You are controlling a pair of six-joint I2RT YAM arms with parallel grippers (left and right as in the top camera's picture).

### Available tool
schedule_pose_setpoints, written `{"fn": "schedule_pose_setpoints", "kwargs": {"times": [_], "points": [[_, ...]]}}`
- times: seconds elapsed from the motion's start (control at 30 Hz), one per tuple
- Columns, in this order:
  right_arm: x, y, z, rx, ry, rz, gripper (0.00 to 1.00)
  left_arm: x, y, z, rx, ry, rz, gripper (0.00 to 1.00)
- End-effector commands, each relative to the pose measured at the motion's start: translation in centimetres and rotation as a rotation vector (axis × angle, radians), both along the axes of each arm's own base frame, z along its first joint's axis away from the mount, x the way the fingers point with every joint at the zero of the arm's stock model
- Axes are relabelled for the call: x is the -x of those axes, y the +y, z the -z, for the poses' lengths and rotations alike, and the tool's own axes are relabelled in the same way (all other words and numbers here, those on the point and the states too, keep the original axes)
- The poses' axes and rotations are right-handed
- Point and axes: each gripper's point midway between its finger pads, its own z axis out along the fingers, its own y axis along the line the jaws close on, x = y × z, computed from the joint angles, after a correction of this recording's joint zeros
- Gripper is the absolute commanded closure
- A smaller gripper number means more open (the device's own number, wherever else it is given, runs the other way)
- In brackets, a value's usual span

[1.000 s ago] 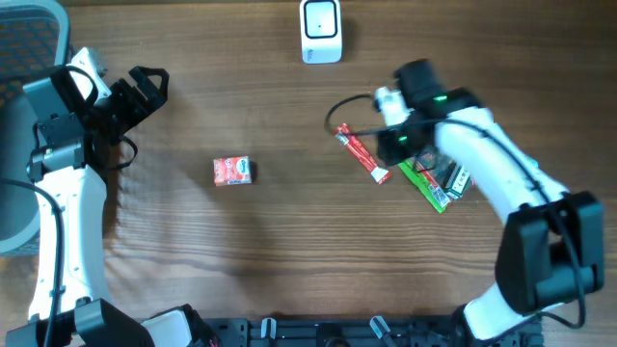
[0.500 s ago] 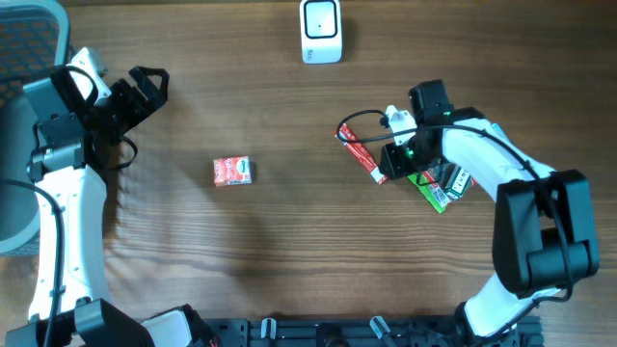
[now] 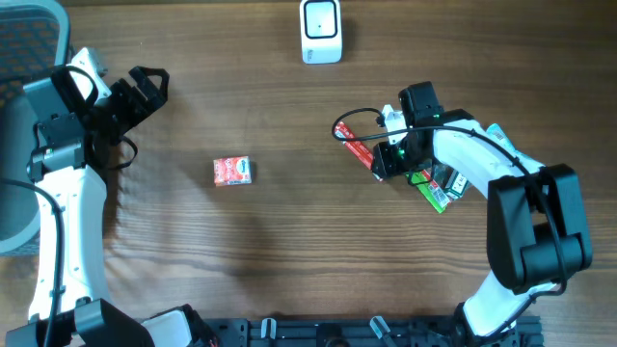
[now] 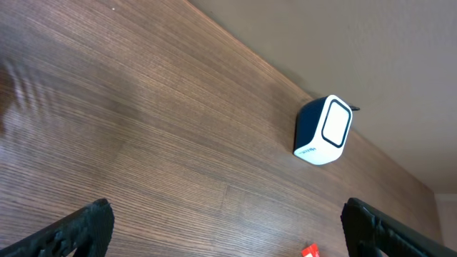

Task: Scan the item barcode
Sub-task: 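Regrasp the red stick with the right gripper and lift it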

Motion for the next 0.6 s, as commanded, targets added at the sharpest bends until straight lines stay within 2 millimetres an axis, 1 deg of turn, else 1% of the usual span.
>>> {"fn": "schedule_pose_setpoints", "kwargs": {"times": [0.0, 0.07, 0.1, 0.13, 0.17, 0.2, 0.27, 0.33, 0.4, 0.43, 0.5, 0.57], "points": [[1.7, -0.4, 1.8, 0.019, 0.082, 0.038, 0.63, -0.1, 0.1, -0.2, -0.013, -0.01, 0.012, 0.0], [2.3, -0.6, 2.6, 0.025, 0.086, 0.041, 0.71, -0.1, 0.0, -0.2, -0.013, -0.01, 0.012, 0.0], [2.6, -1.0, 3.0, 0.043, 0.09, 0.048, 0.73, -0.1, 0.1, -0.2, -0.014, -0.01, 0.012, 0.0], [2.7, -1.4, 3.2, 0.079, 0.093, 0.063, 0.8, -0.1, 0.1, -0.2, -0.013, -0.01, 0.012, 0.0], [2.7, -1.5, 3.2, 0.091, 0.086, 0.055, 0.9, -0.1, 0.1, -0.2, -0.013, -0.01, 0.012, 0.0], [2.6, -1.3, 3.1, 0.09, 0.081, 0.051, 0.95, -0.1, 0.1, -0.2, -0.013, -0.01, 0.012, 0.0], [2.2, -1.1, 2.4, 0.081, 0.06, 0.05, 0.96, -0.1, 0.1, -0.2, -0.013, -0.01, 0.012, 0.0], [1.2, -0.9, -0.1, 0.06, -0.013, 0.053, 0.96, -0.1, 0.1, -0.2, -0.013, -0.01, 0.012, 0.0], [0.5, -0.8, -3.2, 0.04, -0.1, 0.057, 0.96, -0.1, 0.0, -0.2, -0.014, -0.01, 0.012, 0.0], [0.3, -1.0, -5.0, 0.041, -0.148, 0.061, 0.96, -0.1, 0.1, -0.2, -0.013, -0.01, 0.012, 0.0], [0.3, -1.0, -7.9, 0.024, -0.218, 0.066, 0.96, -0.1, 0.1, -0.2, -0.014, -0.01, 0.012, 0.0], [0.4, -0.9, -9.4, 0.002, -0.253, 0.066, 0.96, -0.1, 0.1, -0.2, -0.013, -0.01, 0.012, 0.0]]}}
